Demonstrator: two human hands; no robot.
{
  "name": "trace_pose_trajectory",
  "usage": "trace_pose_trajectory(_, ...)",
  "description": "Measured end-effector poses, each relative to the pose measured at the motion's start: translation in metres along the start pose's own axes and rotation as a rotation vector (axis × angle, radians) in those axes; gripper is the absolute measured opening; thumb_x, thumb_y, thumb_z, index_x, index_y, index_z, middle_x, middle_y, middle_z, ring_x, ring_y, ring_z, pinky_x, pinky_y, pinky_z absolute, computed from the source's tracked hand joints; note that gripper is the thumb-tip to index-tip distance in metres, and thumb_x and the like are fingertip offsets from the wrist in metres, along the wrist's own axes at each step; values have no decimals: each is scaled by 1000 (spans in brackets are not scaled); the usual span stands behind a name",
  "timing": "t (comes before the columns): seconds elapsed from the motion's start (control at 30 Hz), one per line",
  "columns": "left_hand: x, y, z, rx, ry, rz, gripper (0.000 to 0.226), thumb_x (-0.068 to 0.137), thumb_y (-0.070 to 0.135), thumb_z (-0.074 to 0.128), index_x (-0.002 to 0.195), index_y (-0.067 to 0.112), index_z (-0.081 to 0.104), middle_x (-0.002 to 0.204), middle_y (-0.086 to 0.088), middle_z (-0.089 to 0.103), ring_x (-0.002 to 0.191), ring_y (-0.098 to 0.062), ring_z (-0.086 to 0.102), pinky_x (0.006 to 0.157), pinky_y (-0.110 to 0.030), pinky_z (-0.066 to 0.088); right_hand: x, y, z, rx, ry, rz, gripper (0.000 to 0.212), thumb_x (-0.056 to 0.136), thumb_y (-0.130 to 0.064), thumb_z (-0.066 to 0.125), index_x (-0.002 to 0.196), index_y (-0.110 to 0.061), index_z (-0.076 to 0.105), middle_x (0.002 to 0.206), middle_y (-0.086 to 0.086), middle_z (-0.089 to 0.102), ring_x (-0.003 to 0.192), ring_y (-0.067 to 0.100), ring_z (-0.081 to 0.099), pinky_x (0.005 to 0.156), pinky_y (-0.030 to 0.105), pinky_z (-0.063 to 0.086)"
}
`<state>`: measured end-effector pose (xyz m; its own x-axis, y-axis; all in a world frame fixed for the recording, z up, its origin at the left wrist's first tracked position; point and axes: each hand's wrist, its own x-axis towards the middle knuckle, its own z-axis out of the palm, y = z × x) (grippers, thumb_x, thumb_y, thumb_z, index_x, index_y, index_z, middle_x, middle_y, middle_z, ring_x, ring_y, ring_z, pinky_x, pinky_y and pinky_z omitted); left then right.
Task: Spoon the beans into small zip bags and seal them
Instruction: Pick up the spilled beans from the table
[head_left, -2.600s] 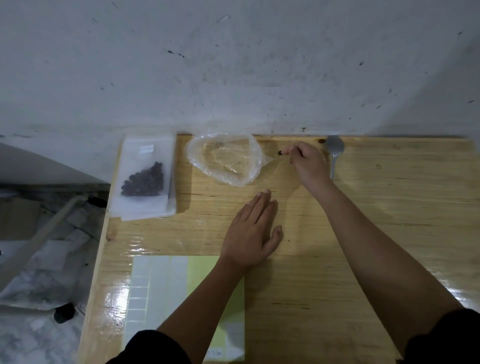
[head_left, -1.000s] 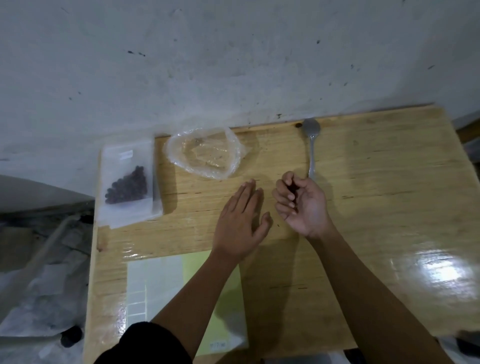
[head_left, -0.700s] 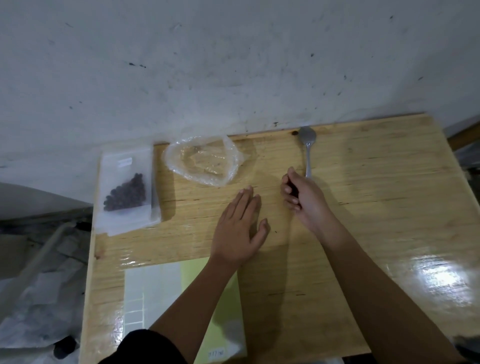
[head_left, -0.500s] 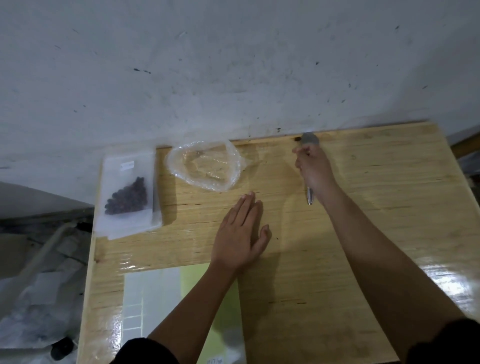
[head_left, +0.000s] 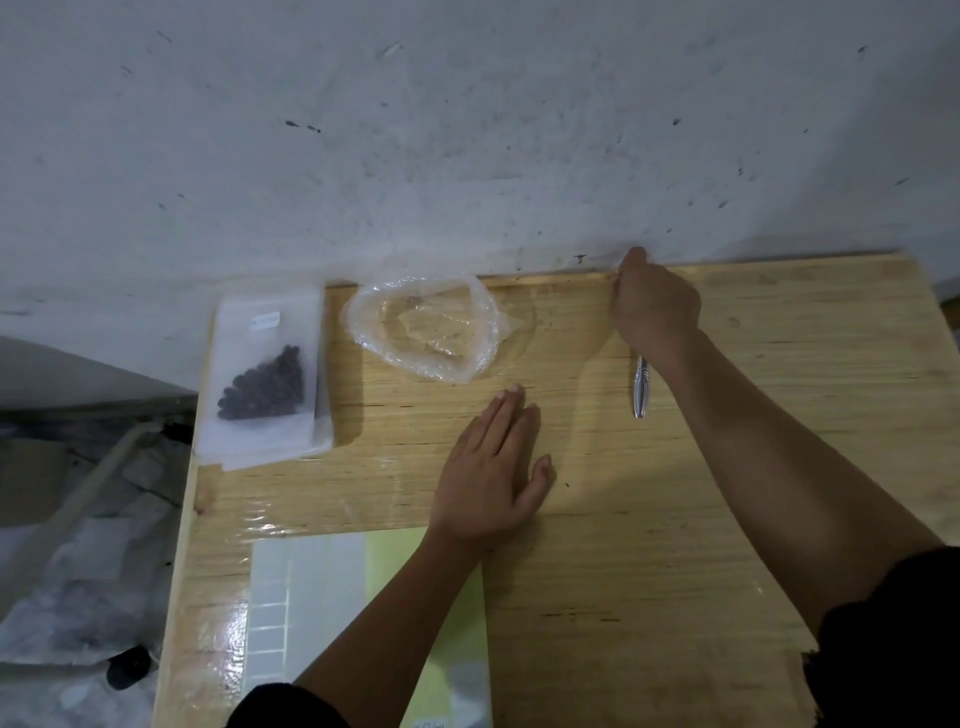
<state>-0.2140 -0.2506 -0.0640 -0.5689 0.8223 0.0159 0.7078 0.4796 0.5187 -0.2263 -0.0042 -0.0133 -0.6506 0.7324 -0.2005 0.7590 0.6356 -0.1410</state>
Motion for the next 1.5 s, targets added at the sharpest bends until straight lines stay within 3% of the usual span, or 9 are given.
trace_pose_trajectory(0.23,0,0,1,-6,-4,-2,56,91,42,44,140,14,40,153,-4,28,143,-15,22,113,-34,26,2,1,2,-140,-3,-42,37,94,-8,37,130,0,35,109,22,63,97,39,62,70,34,37)
trace_pose_trajectory(0.53,0,0,0,-4,-6,6,56,91,41,44,140,13,39,153,-6,28,142,-16,22,114,-34,25,6,-6,8,-188,34,-87,30,94,-8,39,123,-1,39,103,21,65,94,38,64,67,33,34)
trace_pose_trajectory(0.77,0,0,-1,6,-23,6,58,92,42,43,142,13,36,154,-5,25,143,-15,18,114,-31,17,-2,-7,7,-179,19,-74,29,91,-3,41,119,-1,41,110,22,61,100,38,61,74,35,42)
trace_pose_trajectory(1.0,-1,1,-3,11,-15,10,57,92,41,44,142,14,37,154,-4,26,143,-14,18,114,-29,17,-15,12,8,-5,83,-74,19,97,-18,39,110,-6,46,102,17,61,85,36,62,67,33,38)
trace_pose_trajectory(1.07,-1,1,-3,17,-12,15,56,92,41,45,141,13,38,153,-5,28,143,-15,20,114,-29,19,-18,16,8,12,89,-69,18,96,-17,39,109,-7,46,102,15,61,79,36,63,70,36,43)
trace_pose_trajectory(1.23,0,2,-3,18,-8,15,55,92,41,43,139,13,40,152,-7,30,142,-16,23,114,-30,21,-16,21,8,22,86,-41,15,94,-12,40,106,-12,49,100,10,63,71,31,61,63,30,35)
trace_pose_trajectory(1.5,1,2,-4,20,-5,1,56,91,41,44,140,14,39,153,-4,29,142,-12,19,113,-27,16,-3,9,6,-17,40,-73,22,97,-20,38,115,-9,45,114,17,59,98,38,60,74,35,39)
